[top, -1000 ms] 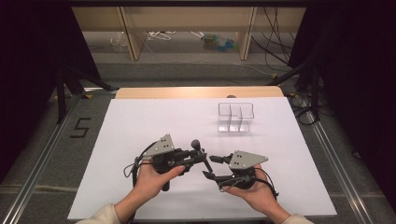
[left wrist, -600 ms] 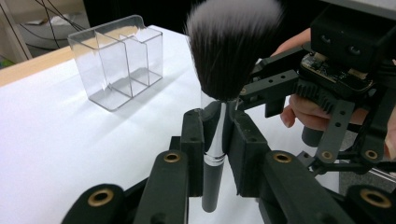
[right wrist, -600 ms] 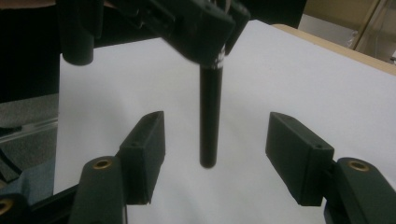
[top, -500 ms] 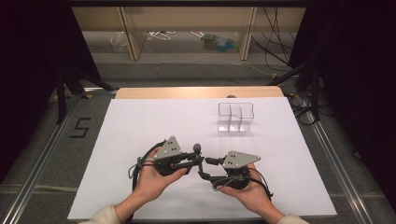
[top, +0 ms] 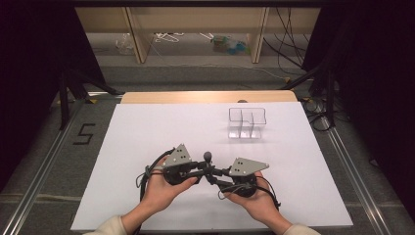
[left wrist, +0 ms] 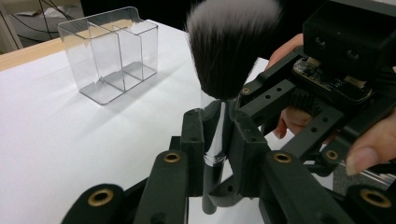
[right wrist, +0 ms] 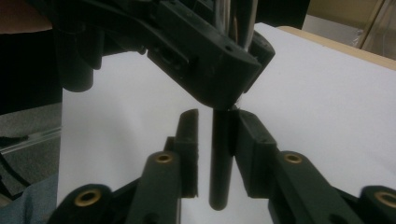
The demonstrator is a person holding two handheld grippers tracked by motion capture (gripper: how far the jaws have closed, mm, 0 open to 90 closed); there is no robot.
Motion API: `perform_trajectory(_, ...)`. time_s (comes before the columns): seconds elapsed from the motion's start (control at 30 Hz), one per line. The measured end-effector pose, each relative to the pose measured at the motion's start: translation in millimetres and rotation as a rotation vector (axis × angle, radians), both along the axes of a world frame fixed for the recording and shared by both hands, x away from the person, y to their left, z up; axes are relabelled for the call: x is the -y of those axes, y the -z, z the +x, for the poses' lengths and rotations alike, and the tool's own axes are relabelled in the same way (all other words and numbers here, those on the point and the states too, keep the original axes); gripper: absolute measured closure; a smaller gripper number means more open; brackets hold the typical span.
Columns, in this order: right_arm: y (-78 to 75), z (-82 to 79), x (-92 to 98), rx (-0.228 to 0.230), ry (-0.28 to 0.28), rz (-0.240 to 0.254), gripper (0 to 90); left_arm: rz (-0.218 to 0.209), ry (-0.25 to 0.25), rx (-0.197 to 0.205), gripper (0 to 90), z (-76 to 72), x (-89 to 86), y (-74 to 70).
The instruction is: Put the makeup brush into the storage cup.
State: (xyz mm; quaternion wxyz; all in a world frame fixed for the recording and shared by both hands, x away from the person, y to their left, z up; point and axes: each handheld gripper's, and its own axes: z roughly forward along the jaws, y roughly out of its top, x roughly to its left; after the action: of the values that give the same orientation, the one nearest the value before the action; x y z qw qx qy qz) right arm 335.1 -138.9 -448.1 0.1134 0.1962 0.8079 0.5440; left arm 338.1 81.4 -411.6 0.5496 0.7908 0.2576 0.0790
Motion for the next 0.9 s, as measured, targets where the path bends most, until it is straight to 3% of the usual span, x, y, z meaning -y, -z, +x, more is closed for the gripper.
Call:
perform_trajectory(0.2,-2.4,0.3,3.4,-0.008,0.019,0.008,79.6,-0.047,0.006,-0.008,76.4,1.8,-1.3,1.0)
perform_trajectory(0.27,-4.5,-0.4,4.1,-0.015,0.016,0.003,79.6,-0.056,0.019,-0.004,72.6,2.8,-2.2,1.6)
perform_trajectory(0.33,-6.1,-0.6,5.9,-0.029,0.028,0.005,79.6,-0.069,0.011,-0.001,61.9,0.9,-4.4,2.2)
perform_trajectory(0.37,-6.9,1.5,9.2,-0.011,0.040,0.007,79.7,-0.073,0.027,0.009,51.2,0.2,-6.8,2.2)
perform_trajectory(0.47,-7.6,3.4,12.3,-0.006,0.065,0.018,79.6,-0.111,0.040,0.040,43.2,-2.7,-15.2,3.2)
perform_trajectory(0.5,-8.9,5.8,16.6,-0.011,0.074,0.019,79.6,-0.127,0.036,0.031,37.6,-3.7,-18.5,3.6)
perform_trajectory(0.57,-9.9,6.7,18.8,-0.010,0.079,0.016,79.6,-0.173,0.042,0.030,35.2,-4.8,-24.7,5.6)
perform_trajectory(0.67,-12.4,7.8,23.6,-0.012,0.093,0.018,79.6,-0.205,0.003,0.033,26.6,-10.0,-34.3,7.7)
perform_trajectory(0.77,-14.7,8.4,27.2,-0.007,0.105,0.024,79.6,-0.197,-0.039,0.083,20.0,-14.4,-45.1,6.6)
perform_trajectory(0.8,-14.7,8.7,27.5,-0.012,0.097,0.037,79.6,-0.206,-0.072,0.078,18.0,-17.7,-48.1,5.7)
perform_trajectory(0.9,-16.6,9.4,32.1,0.001,0.118,0.028,79.6,-0.214,-0.101,0.119,15.7,-23.4,-59.5,2.8)
